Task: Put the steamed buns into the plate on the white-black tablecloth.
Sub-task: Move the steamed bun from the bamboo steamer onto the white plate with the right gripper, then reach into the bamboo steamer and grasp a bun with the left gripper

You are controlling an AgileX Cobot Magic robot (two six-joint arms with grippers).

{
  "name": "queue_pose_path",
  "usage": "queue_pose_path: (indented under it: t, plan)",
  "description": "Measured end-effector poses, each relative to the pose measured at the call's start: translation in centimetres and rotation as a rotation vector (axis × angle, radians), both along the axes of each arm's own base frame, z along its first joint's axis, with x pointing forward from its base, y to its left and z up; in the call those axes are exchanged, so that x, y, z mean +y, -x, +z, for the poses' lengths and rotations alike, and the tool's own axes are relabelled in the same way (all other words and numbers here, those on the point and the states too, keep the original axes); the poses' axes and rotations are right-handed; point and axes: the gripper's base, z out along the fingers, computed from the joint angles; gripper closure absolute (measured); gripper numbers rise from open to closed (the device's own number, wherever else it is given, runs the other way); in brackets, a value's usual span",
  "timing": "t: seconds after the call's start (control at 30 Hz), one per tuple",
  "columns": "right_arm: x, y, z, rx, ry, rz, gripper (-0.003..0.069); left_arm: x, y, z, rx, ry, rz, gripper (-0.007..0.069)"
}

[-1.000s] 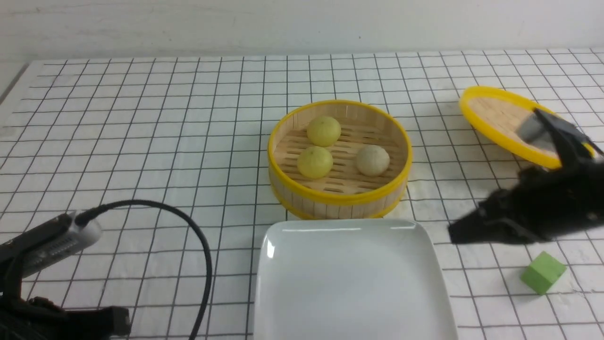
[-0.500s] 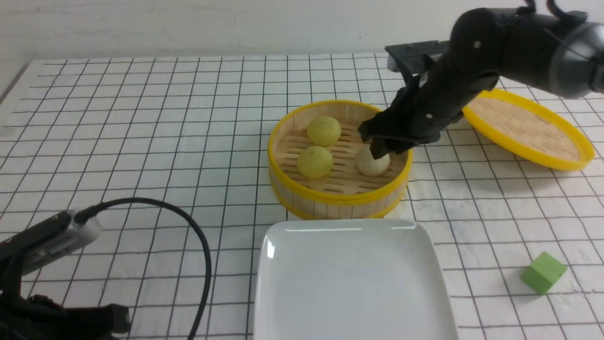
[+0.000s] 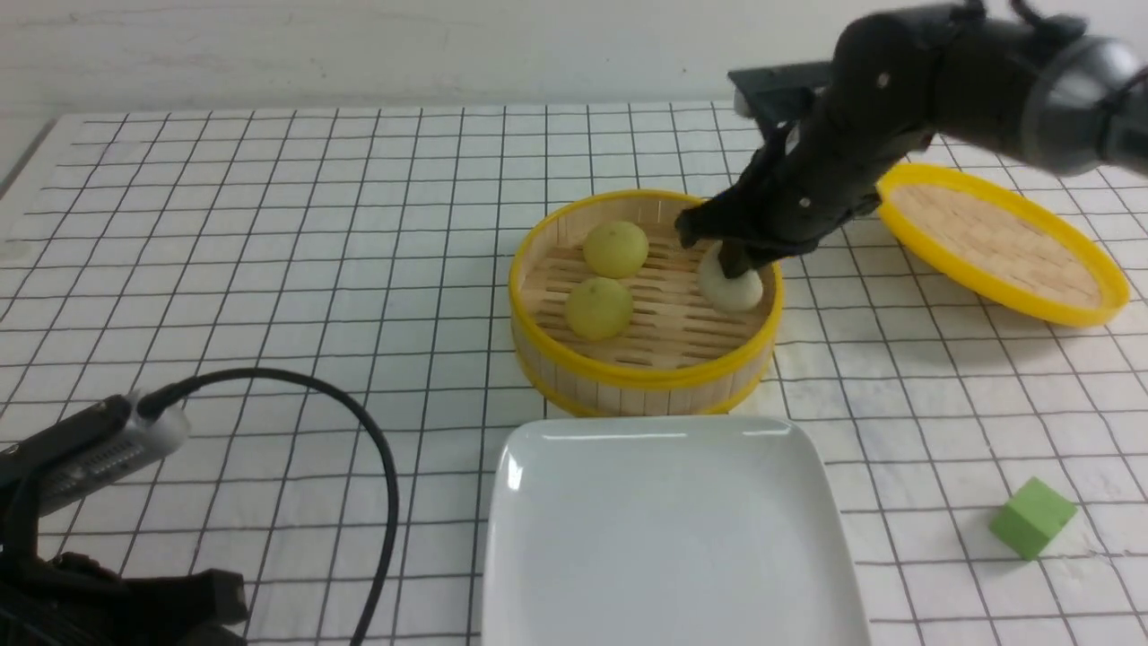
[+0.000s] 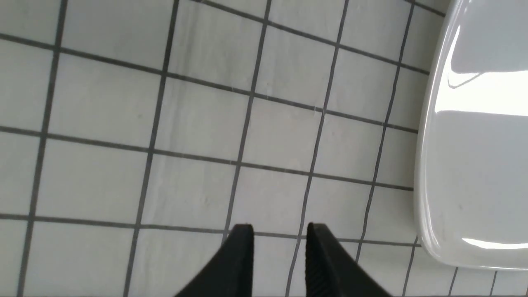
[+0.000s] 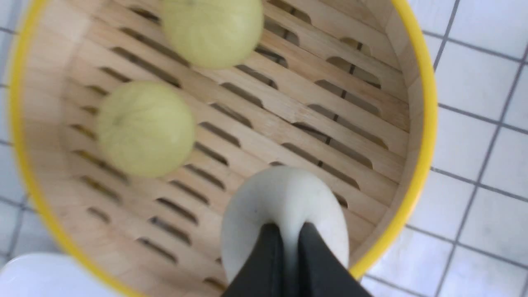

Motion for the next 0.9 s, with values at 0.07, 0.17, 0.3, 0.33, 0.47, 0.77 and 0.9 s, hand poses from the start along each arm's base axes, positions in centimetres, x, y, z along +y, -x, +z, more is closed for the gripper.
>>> queue_pose_path:
  t: [0.07,0.17,0.3,0.33,0.47,0.77,0.9]
  plan:
    - [-0.1,1.3,1.6,-0.006,-0.004,0.013,0.0637,0.0,0.0,0.0,0.003,0.000,-0.001,0.0409]
    - [-0.3,5.4,3.5,0.019,-0.017,0.046,0.0637,0.0,0.0,0.0,0.005,0.001,-0.002,0.0405]
    - [1.1,9.7,-2.4,0.155,0.002,0.068,0.0637,0.0,0.0,0.0,-0.001,0.001,0.001,0.0398]
    - [1.3,10.2,-4.0,0.172,0.005,0.062,0.0637,0.0,0.0,0.0,-0.001,0.001,0.001,0.0396]
    - [2.1,12.2,-10.2,0.198,0.012,0.040,0.0606,0.0,0.0,0.0,-0.003,0.000,0.002,0.0391]
    - [1.9,12.0,-9.6,0.192,-0.001,0.017,0.0260,0.0,-0.1,0.1,-0.002,0.001,0.001,0.0388]
    - [0.0,12.6,-4.2,0.143,0.075,0.056,0.0138,-0.1,-0.6,1.1,-0.008,0.005,-0.010,0.0389]
